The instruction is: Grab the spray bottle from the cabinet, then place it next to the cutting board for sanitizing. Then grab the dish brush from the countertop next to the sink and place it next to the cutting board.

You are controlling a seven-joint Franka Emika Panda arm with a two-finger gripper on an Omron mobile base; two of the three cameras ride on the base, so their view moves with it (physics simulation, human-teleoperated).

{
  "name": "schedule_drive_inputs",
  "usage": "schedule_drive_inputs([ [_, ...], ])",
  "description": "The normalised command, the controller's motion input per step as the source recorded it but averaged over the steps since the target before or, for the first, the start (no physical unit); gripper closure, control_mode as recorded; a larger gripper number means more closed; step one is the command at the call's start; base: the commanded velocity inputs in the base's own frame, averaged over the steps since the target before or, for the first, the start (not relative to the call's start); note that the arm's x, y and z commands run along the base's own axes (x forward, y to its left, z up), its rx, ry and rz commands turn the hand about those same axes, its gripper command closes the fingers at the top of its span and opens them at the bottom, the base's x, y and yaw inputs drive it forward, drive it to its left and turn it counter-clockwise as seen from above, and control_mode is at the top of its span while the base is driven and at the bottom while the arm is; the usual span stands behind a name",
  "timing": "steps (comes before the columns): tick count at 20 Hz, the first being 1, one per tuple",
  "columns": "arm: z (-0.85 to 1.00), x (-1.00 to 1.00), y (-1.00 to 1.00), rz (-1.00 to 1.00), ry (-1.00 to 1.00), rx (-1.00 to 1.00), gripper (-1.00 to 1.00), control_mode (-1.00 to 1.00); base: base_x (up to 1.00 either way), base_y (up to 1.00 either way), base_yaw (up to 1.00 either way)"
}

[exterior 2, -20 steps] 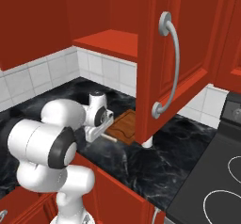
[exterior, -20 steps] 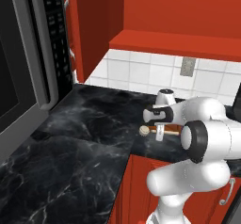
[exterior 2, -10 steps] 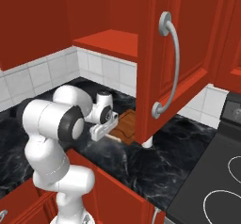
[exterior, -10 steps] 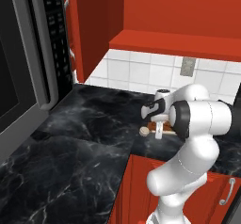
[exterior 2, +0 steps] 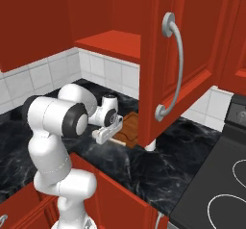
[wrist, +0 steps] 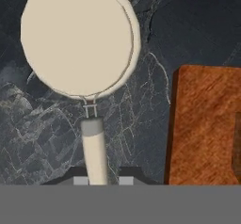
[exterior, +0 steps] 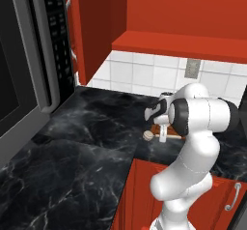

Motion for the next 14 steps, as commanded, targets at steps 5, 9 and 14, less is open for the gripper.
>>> schedule_drive_inputs([
  [5, -0.18, -0.03, 0.00, -0.01, 0.00, 0.00, -1.00, -1.00, 0.00, 0.00, 0.00],
  [9, 0.01, -0.50, 0.00, -0.03, -0.08, 0.04, -1.00, -1.00, 0.00, 0.00, 0.00],
  [14, 0.20, -0.32, 0.00, -0.06, -0.15, 0.07, -1.00, -1.00, 0.00, 0.00, 0.00],
])
